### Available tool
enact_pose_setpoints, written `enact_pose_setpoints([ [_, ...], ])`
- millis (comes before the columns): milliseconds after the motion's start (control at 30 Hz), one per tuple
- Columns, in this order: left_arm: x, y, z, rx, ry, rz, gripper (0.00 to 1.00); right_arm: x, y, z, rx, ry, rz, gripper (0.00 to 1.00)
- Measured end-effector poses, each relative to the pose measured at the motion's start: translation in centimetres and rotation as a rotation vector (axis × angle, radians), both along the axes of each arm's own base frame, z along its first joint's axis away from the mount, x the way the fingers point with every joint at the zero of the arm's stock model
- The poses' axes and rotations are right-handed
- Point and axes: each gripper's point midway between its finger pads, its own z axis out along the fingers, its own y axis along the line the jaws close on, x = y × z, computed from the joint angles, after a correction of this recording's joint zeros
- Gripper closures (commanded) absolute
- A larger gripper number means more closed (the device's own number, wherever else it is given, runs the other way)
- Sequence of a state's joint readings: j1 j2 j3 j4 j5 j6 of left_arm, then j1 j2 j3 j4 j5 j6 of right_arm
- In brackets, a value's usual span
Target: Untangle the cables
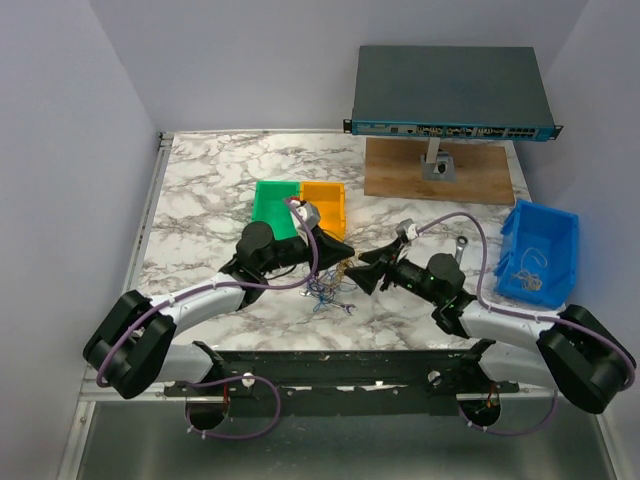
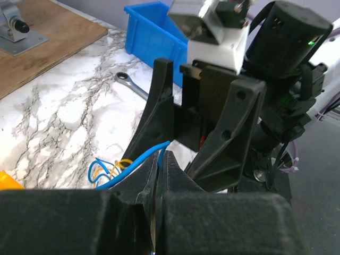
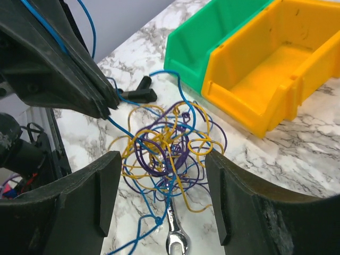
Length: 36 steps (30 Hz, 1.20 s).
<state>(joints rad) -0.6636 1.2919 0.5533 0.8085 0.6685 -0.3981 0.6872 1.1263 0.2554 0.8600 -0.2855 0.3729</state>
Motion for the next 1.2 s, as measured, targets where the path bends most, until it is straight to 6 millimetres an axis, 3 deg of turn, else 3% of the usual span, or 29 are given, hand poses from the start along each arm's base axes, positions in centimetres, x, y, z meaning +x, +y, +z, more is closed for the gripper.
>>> enact_pose_setpoints([
  [467,-0.8,0.3,1.4,-0.054,-0.013,-0.019,1.00,1.4,3.3,-4.0,-0.074,0.097,0.066,0.31],
  [567,-1.1,0.3,2.1,-0.075,0.005,-0.024,1.00,1.2,4.2,-4.5,-0.084,0.108,0.085,0.41],
  [667,-1.2,0.3,4.0,-0.095,0.009,-0.027,1.00,1.2,4.4,-4.5,-0.084,0.109,0.086,0.51],
  [800,-1.3,0.5,9.9,-0.139,-0.042,-0.024,1.00,2.1,4.0,-4.7,-0.085,0.124,0.022,0.54],
  [1067,-1.7,2.4,27.0,-0.214,-0.164,0.052,1.00,5.4,2.2,-5.9,-0.134,0.188,-0.195,0.59],
  [1200,-1.7,3.8,31.6,-0.211,-0.181,0.098,1.00,6.2,1.0,-6.7,-0.162,0.211,-0.283,0.55],
])
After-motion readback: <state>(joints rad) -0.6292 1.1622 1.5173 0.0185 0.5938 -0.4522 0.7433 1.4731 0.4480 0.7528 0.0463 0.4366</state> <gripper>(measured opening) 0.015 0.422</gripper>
